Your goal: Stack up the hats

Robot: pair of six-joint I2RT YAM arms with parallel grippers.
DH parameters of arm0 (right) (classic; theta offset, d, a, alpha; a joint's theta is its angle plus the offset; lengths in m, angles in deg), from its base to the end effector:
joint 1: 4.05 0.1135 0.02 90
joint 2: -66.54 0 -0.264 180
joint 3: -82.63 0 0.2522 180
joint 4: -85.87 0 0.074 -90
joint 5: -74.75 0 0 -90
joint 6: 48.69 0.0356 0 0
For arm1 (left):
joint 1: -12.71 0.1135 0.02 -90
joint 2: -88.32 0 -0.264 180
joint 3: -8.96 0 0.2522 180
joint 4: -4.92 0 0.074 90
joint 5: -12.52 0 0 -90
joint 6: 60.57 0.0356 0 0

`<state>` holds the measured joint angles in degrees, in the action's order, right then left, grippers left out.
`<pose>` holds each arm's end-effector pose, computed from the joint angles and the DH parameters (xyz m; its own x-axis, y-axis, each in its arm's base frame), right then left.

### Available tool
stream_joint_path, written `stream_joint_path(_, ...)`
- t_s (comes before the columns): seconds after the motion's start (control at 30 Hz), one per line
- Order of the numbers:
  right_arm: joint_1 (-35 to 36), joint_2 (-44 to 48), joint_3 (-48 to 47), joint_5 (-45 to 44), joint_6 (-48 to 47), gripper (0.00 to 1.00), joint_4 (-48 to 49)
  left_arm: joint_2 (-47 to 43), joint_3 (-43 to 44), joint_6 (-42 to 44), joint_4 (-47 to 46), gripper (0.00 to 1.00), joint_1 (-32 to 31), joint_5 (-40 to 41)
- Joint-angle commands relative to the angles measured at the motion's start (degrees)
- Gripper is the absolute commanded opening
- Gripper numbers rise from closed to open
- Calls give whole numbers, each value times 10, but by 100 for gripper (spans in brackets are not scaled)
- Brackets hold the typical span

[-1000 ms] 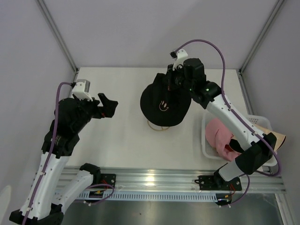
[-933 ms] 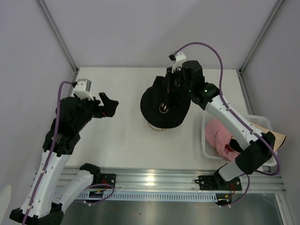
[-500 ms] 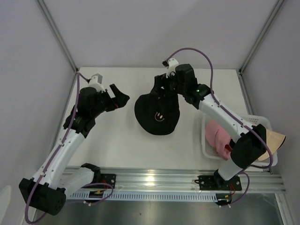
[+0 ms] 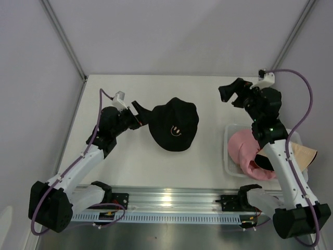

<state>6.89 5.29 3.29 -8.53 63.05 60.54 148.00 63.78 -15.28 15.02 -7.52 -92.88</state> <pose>0.2361 0.0499 0.4095 -0.2270 0.3308 -0.9160 -0.2351 0.8941 0.3811 0.2244 -0.0928 0.2921 -0.5760 -0.5106 -0.6384 0.2376 0.6426 -0.7284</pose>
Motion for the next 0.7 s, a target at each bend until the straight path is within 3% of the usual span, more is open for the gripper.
stream_joint_path(0.0,-20,-13,105,44,91,99,107,27,-26,-63,-154,100,-4,-56)
stream_joint_path(0.1,-21,-31,148,73,115,100,179,68,-9,-65,-175,99,-5,-67)
stream_joint_path(0.27,-15,-68,166,79,128,99,210,121,-26,-93,-216,97,-5,-76)
stream_joint_path(0.37,-10,-85,165,77,125,99,212,136,-34,-97,-191,92,-4,-50)
stream_joint_path(0.67,33,-108,157,58,98,99,218,124,-72,-70,-155,97,-4,-7)
